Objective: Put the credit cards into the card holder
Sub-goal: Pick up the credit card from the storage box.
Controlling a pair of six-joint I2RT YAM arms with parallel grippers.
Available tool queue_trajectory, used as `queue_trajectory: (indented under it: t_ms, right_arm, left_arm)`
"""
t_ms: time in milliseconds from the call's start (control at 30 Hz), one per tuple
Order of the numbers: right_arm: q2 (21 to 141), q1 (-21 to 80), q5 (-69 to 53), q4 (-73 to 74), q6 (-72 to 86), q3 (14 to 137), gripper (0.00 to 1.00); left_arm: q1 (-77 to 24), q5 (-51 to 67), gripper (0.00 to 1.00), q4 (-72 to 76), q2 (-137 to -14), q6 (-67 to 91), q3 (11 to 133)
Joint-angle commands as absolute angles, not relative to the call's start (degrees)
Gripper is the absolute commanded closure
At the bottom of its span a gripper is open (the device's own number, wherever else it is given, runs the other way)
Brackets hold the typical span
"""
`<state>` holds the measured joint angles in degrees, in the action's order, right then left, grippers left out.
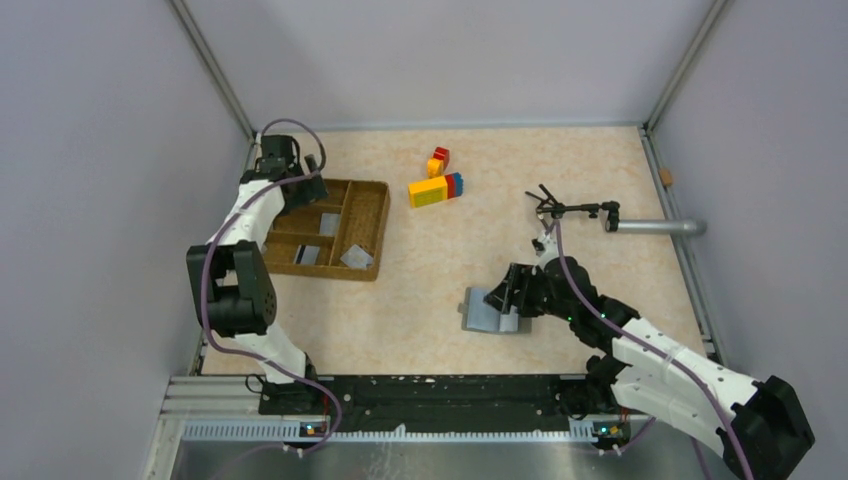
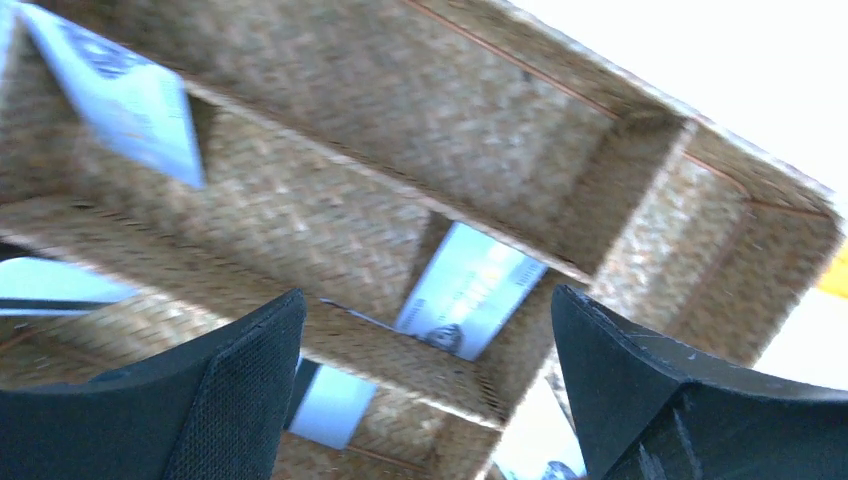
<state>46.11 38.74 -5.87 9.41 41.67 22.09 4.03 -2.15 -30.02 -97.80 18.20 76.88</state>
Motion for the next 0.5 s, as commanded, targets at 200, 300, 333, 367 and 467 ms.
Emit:
queue_trajectory:
  t_ms: [200, 300, 333, 367, 467]
  right_arm:
    - [45.06, 37.08, -4.97, 6.94, 41.42, 20.7, 0.31]
    - [45.12, 36.38, -5.8, 6.01, 41.23, 20.07, 0.31]
    - [45.18, 36.19, -5.99, 5.74, 41.16, 19.87, 0.31]
    - [45.25, 35.88, -6.25, 5.67, 41.14, 19.7, 0.31]
    - [45.44, 34.82, -7.01, 5.3, 41.08, 19.09, 0.31]
  left_arm:
    - [6.14, -24.88, 0.21, -26.4, -97.28, 11.21, 75.16]
    - [6.48, -26.57, 0.26, -24.09, -98.75, 9.87, 75.3]
    - [6.62, -27.11, 0.27, -23.31, -99.25, 9.46, 75.26]
    - [6.82, -27.23, 0.29, -22.81, -99.8, 9.08, 75.44]
    - [7.12, -27.33, 0.32, -22.13, -101.66, 8.35, 76.29]
